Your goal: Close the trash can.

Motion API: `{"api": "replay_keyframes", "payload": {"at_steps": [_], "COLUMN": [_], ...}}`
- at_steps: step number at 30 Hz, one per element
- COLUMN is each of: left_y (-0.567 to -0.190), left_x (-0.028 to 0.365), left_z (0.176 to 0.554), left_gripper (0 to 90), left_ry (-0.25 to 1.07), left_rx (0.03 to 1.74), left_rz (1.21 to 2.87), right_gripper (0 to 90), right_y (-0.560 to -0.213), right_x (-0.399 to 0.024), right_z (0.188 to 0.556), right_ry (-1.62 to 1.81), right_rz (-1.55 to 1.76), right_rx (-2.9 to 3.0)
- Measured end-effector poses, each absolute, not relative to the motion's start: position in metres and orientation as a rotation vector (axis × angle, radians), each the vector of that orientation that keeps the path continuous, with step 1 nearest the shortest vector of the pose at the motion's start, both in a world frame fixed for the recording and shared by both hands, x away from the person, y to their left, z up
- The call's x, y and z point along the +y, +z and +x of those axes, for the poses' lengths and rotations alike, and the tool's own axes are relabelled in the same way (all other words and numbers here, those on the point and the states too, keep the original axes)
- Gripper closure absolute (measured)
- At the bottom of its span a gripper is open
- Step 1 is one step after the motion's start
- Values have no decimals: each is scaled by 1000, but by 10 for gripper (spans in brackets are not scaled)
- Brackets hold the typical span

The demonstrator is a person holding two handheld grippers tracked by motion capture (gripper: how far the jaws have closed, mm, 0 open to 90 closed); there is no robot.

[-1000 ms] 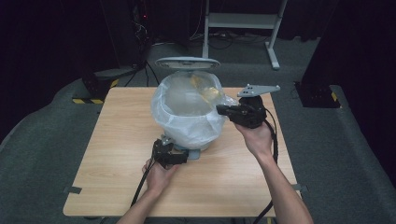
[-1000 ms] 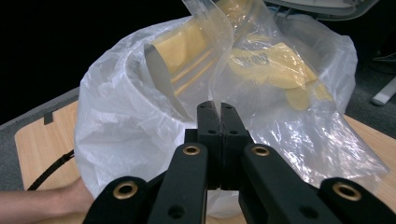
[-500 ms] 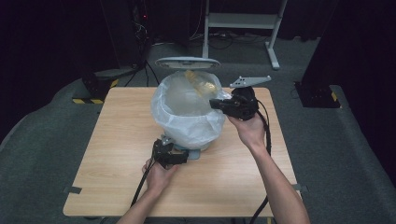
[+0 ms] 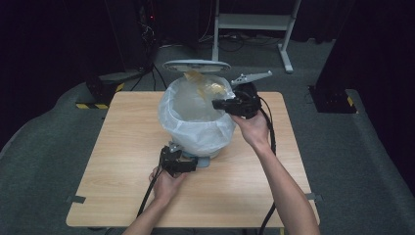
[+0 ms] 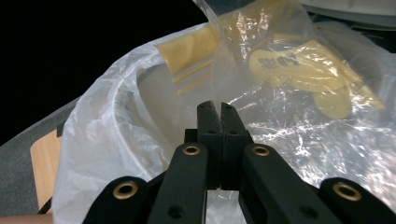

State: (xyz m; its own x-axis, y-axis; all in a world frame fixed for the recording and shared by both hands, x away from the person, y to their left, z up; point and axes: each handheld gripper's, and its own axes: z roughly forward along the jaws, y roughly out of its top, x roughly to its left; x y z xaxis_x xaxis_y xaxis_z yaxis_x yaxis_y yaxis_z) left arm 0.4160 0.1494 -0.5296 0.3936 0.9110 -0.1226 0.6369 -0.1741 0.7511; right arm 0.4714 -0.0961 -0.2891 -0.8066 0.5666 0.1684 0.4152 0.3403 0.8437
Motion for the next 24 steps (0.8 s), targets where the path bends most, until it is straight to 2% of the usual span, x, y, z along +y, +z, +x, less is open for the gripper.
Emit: {"api": "replay_keyframes", "payload": {"at_steps": [24], "left_y": [-530], "left_x": [149], "left_z": [416], "left_gripper": [63], "left_ry": [464], "left_rx": [1329], "left_rz": [1902], "right_gripper": [900], "right_y": [-285], "right_x": [-57], "right_z": [488], "right_ry": [1479], "right_rz": [848], "right_rx": [2492]}}
